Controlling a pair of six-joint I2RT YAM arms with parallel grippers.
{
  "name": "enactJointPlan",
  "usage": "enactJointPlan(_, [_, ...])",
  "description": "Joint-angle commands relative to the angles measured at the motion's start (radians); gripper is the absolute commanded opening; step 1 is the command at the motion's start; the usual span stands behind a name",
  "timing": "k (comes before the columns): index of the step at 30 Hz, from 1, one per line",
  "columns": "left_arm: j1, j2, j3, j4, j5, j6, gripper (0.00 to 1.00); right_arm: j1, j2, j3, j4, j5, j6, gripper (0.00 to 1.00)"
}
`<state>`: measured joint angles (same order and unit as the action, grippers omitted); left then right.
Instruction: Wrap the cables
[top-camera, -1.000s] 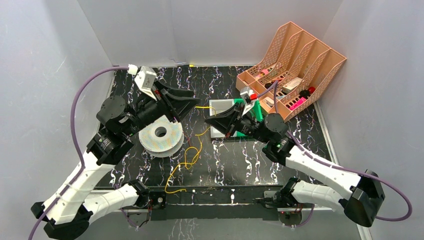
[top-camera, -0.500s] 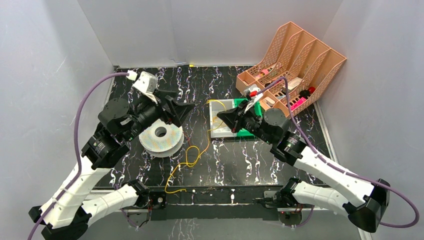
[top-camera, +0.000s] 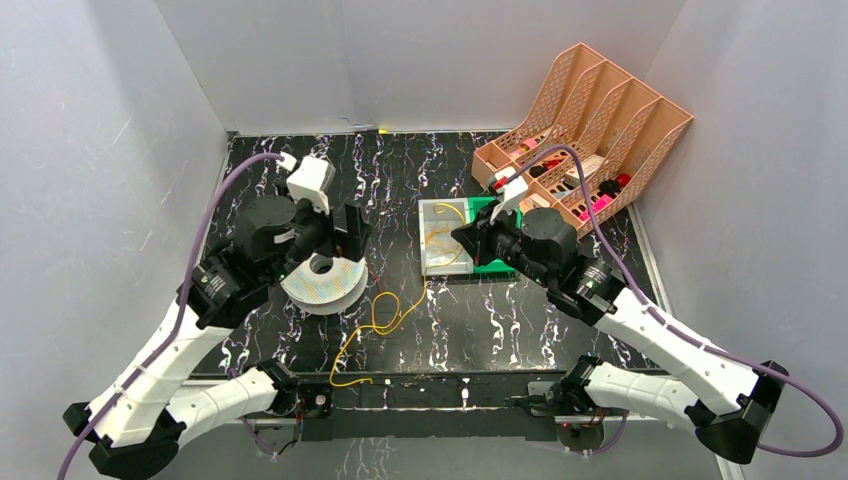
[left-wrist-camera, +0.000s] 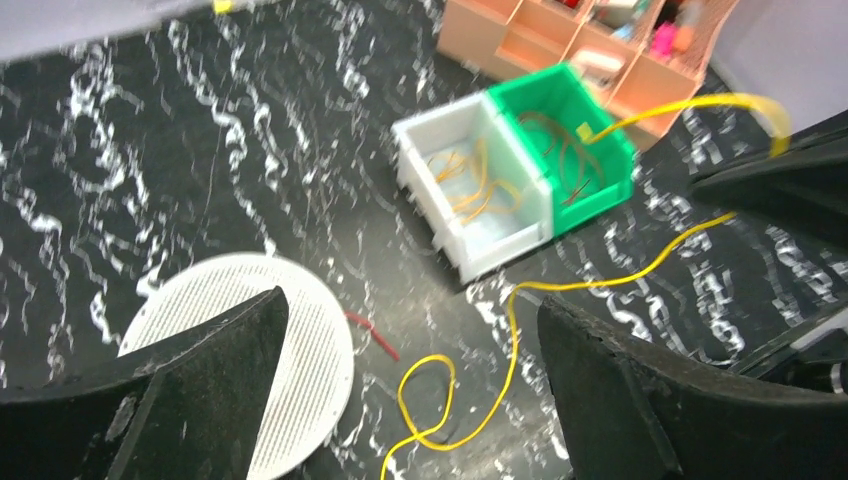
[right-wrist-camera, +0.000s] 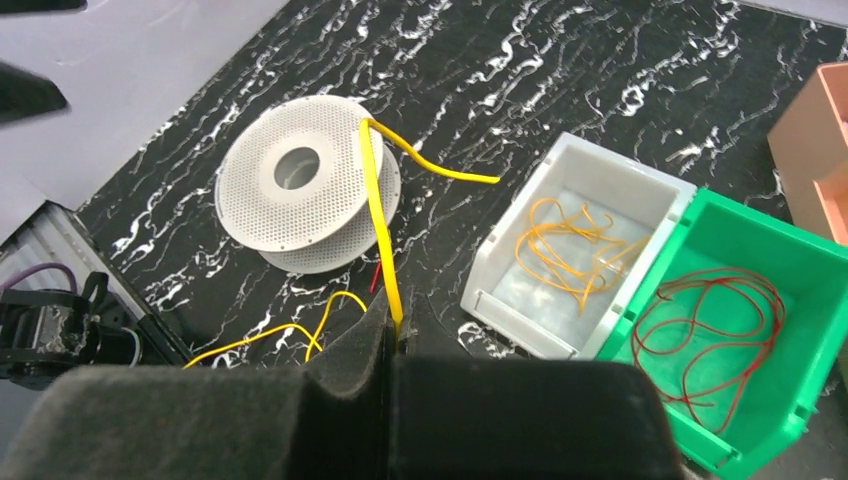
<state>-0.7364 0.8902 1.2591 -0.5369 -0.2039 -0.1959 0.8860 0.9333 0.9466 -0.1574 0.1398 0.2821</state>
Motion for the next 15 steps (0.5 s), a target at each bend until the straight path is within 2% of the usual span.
enactJointPlan(1, [-0.004, 0.021, -0.038, -0.134, -0.078, -0.005, 0.96, 0.002, 0.031, 0.106, -0.142, 0.070, 0.017, 0.00])
enactJointPlan(9, [-0.005, 0.113, -0.078, -0.233, -0.077, 0.005, 0.97, -0.001, 0.084, 0.099, -0.216, 0.165, 0.102, 0.00])
enactJointPlan(15, [-0.005, 0.211, -0.119, -0.294, -0.168, 0.000, 0.98, -0.038, 0.114, 0.084, -0.257, 0.212, 0.198, 0.00])
